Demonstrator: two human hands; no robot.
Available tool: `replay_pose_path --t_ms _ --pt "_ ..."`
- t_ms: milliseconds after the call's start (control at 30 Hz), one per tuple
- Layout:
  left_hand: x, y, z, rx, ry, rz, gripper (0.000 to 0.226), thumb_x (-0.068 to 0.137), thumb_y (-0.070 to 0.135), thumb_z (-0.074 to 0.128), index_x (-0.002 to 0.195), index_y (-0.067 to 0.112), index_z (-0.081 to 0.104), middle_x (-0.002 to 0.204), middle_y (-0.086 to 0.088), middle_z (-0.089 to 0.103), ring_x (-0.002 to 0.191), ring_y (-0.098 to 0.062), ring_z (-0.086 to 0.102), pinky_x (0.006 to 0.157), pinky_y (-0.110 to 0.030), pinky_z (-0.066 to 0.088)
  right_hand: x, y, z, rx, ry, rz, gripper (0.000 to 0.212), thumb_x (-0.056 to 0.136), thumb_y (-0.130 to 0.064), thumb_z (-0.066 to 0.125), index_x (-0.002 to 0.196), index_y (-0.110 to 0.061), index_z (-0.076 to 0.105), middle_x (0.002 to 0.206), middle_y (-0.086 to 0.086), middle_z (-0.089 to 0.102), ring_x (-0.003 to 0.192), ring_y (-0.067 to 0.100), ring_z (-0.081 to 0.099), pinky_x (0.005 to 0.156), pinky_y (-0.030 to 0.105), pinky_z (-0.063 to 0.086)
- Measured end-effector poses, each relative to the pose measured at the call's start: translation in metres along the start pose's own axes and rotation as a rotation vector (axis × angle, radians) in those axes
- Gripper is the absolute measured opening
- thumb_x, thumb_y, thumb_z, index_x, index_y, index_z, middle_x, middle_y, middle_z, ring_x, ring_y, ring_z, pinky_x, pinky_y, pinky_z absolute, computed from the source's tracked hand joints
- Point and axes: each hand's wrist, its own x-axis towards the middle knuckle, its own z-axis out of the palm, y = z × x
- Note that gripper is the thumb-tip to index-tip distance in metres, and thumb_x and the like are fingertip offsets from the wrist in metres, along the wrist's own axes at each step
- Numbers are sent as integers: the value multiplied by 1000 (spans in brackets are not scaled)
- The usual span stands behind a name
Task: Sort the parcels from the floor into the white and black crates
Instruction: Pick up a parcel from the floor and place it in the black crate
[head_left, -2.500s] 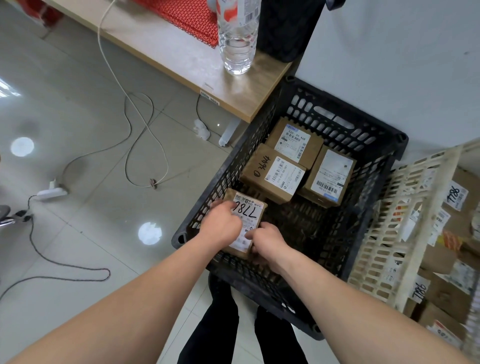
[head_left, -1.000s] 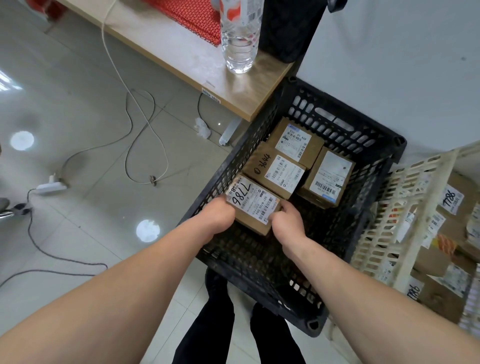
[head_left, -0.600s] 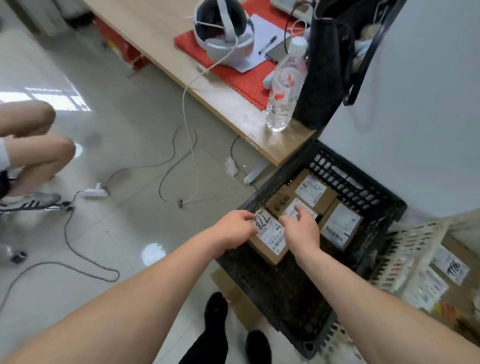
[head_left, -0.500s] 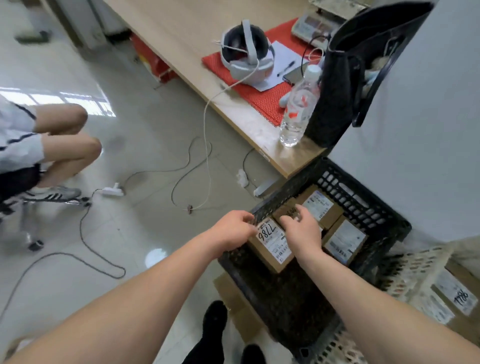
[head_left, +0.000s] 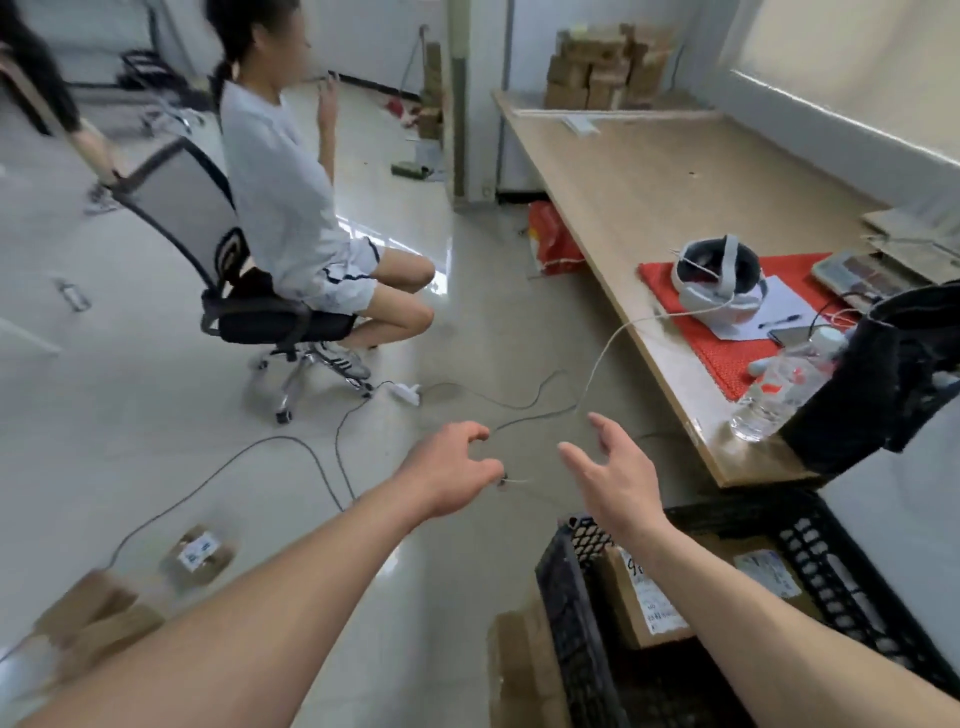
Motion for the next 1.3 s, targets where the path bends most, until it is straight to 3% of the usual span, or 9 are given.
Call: replay_pose_path --t_ms 100,200,367,567,700,800,1033,1200,1300 --pt "-37 -35 -41 20 109 -52 58 88 31 68 143 21 54 151 1 50 137 -16 48 109 -27 41 -15 -40 28 -21 -83 -80 68 91 -42 72 152 -25 46 145 -6 56 121 12 60 107 28 38" --pt "-73 -71 -81 15 202 -109 58 88 34 68 142 21 54 150 3 49 134 -15 50 107 -28 42 -32 -78 64 -20 -149 -159 70 89 -41 74 152 -26 47 150 -2 54 138 17 49 115 34 37" --pt "-140 -138 -139 -39 352 -194 56 87 35 69 139 22 57 149 4 49 134 -14 49 108 -25 37 -71 -140 129 -15 -279 -281 70 90 -44 73 152 -29 45 153 -8 50 142 13 44 117 38 37" --pt "-234 -227 -195 -105 486 -285 53 87 33 67 138 23 58 147 4 51 130 -14 52 103 -23 39 -145 -209 221 -21 -419 -386 67 89 -43 73 150 -31 48 144 -6 55 122 10 50 101 30 40" --pt "-294 -283 -225 -129 551 -349 54 87 33 67 139 21 57 148 4 49 131 -16 52 108 -30 43 -198 -252 278 -51 -479 -445 66 91 -38 73 151 -25 48 128 7 64 113 16 54 90 25 34" --pt "-337 -319 -242 -190 605 -389 55 88 31 67 140 21 55 150 3 47 117 -20 62 99 -33 49 -235 -276 317 -89 -530 -520 65 92 -39 72 151 -24 48 142 1 57 126 17 51 92 22 29" --pt "-421 -401 -263 -186 719 -512 56 89 36 67 142 21 55 151 4 48 138 -16 46 111 -30 37 -297 -310 394 -147 -671 -618 69 91 -45 70 153 -28 44 149 1 54 139 18 47 109 33 38" --pt "-460 -447 -261 -259 773 -607 57 90 37 67 143 22 54 151 4 48 137 -16 46 110 -31 36 -320 -325 446 -208 -768 -665 66 92 -40 69 152 -26 45 107 -3 65 106 11 54 93 28 39" --pt "-473 -469 -261 -312 802 -666 57 90 36 67 144 23 53 152 6 47 137 -14 46 109 -29 36 -323 -337 473 -232 -816 -683 64 95 -39 68 152 -25 44 84 -15 54 100 11 62 91 26 37"
